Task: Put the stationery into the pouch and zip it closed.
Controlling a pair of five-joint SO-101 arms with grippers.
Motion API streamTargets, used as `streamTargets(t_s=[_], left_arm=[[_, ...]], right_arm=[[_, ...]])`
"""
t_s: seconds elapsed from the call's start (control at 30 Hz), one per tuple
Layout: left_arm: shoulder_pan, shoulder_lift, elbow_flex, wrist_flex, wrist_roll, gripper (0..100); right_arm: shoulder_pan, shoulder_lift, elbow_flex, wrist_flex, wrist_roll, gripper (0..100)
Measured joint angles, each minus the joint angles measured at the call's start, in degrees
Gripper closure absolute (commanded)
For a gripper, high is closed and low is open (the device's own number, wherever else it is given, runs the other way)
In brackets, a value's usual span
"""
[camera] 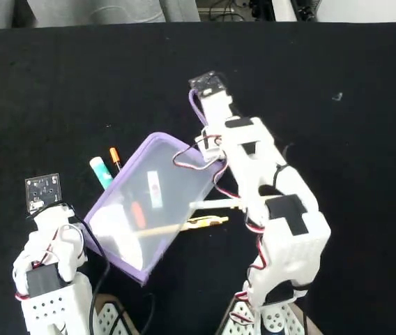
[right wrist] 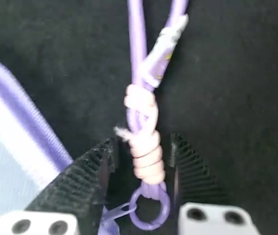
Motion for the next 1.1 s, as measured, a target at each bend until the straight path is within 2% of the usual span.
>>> streamTargets(t_s=[0.07, 0.13, 0.43, 0.77, 0.93, 1.1], left_arm=[[0.09, 0.0, 0.0, 0.0, 0.0, 97], [0.09, 0.0, 0.0, 0.0, 0.0, 97], [0.09, 0.0, 0.0, 0.0, 0.09, 97], [0.09, 0.0, 0.0, 0.0, 0.09, 97], [0.09, 0.0, 0.0, 0.0, 0.09, 97], [0.09, 0.0, 0.0, 0.0, 0.09, 97]], right_arm=[[1.41, 1.05, -1.93, 2.55, -0.26, 99.3], [2.64, 1.93, -3.52, 4.04, -0.44, 96.8], [6.07, 1.14, -4.66, 4.92, -0.79, 98.8], [6.15, -20.48, -8.79, 12.84, -0.7, 98.8], [5.45, -28.66, -16.62, 19.52, -0.79, 98.8], [5.54, -30.15, -27.69, 23.65, -0.79, 98.8]])
